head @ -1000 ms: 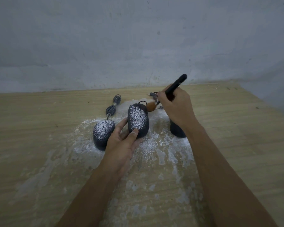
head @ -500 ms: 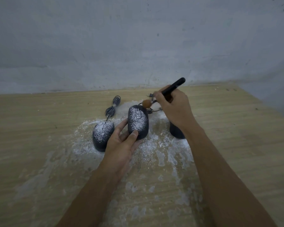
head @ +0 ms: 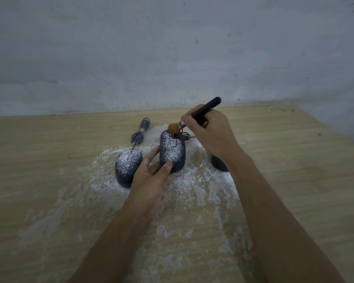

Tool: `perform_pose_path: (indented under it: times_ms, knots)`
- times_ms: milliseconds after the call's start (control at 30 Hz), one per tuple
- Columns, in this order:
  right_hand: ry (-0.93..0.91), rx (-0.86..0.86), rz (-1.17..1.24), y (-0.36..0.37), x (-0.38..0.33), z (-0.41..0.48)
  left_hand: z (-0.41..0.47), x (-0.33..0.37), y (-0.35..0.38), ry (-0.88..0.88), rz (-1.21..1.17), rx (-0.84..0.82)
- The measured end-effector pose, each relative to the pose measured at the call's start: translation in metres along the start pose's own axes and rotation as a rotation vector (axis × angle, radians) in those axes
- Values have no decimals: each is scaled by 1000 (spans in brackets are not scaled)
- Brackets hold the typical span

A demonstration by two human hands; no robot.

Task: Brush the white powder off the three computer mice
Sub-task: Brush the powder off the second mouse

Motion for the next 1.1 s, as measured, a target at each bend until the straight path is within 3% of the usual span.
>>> perform_pose_path:
  times_ms: [567,900,1033,1100]
  knots:
    - [30,13,11,-10,1,-1,0,1,1,8,-8,9]
    - [60,-111,-14,-8,5,-2,1,-1,-3,-6,-43,7]
    - [54,23,22,-14,7,0,3,-3,-4,-15,-42,8]
    - [56,-8,15,-11,7,0,4,-3,-4,-14,-38,11]
Point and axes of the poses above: each hand's wrist, its own z-axis towards the middle knuckle, its own y-axis out of the palm, x = y × z, the point moved 5 cm from there along z, towards the middle knuckle, and after that the axes turned 3 degrees about z, right-handed, at the moved point
